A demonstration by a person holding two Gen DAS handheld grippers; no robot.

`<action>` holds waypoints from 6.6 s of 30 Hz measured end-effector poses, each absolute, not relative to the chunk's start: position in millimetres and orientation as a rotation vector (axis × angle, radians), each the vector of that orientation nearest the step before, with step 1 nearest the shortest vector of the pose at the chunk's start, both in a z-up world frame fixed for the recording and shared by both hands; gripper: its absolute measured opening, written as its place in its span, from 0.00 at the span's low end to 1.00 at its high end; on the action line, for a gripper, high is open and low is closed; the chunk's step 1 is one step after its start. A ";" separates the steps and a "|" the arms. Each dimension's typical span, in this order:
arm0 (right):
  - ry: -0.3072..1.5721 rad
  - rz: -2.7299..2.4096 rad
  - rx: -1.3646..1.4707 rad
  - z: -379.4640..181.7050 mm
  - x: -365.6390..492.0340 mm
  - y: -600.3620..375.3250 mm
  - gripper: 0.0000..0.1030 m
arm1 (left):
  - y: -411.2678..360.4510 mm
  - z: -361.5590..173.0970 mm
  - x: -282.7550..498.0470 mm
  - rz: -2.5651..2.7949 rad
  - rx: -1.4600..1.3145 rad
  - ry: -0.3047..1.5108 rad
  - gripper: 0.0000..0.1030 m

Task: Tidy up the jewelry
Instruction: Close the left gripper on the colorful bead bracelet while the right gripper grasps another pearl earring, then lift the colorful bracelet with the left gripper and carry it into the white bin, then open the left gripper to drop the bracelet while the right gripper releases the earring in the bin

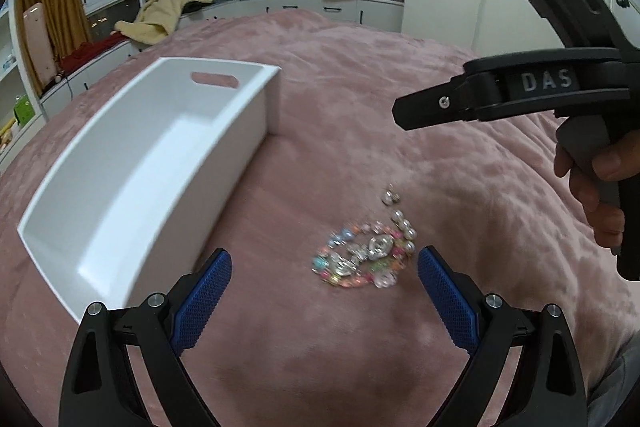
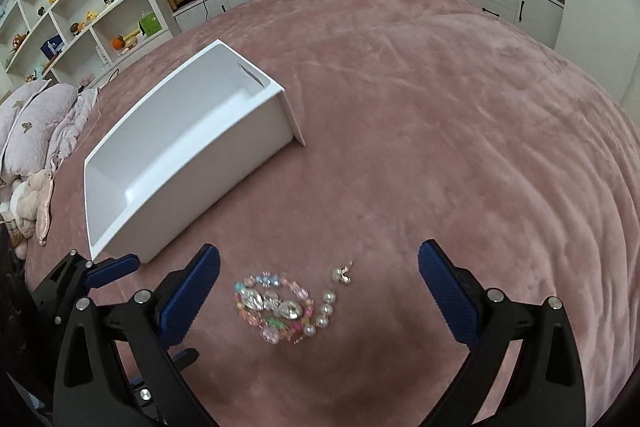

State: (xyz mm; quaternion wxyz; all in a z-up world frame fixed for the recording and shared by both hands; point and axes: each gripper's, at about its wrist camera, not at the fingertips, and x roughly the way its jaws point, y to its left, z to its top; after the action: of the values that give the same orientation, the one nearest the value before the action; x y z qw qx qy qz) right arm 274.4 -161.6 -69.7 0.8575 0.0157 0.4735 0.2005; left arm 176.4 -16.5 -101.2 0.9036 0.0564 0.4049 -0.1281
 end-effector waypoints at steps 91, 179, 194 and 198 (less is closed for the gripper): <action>0.974 0.389 0.043 -127.5 280.1 -179.2 0.16 | -27.2 -78.6 181.1 -0.322 0.160 0.795 0.17; 1.062 0.615 -0.197 -88.8 349.0 79.8 0.16 | 151.5 -78.9 243.3 0.021 0.144 0.908 0.19; 1.048 0.695 0.043 -80.2 351.7 54.8 0.69 | 153.8 -82.9 221.5 0.002 0.118 0.872 0.73; 1.039 0.676 0.052 -76.6 345.2 29.0 0.74 | 146.7 -76.9 215.4 -0.014 0.102 0.856 0.82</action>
State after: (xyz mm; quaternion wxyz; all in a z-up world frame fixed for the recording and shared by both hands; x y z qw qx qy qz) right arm 345.2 29.0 -76.6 0.8137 0.0242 0.4870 0.3165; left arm 215.4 146.7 -76.9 0.9086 0.0493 0.4148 -0.0068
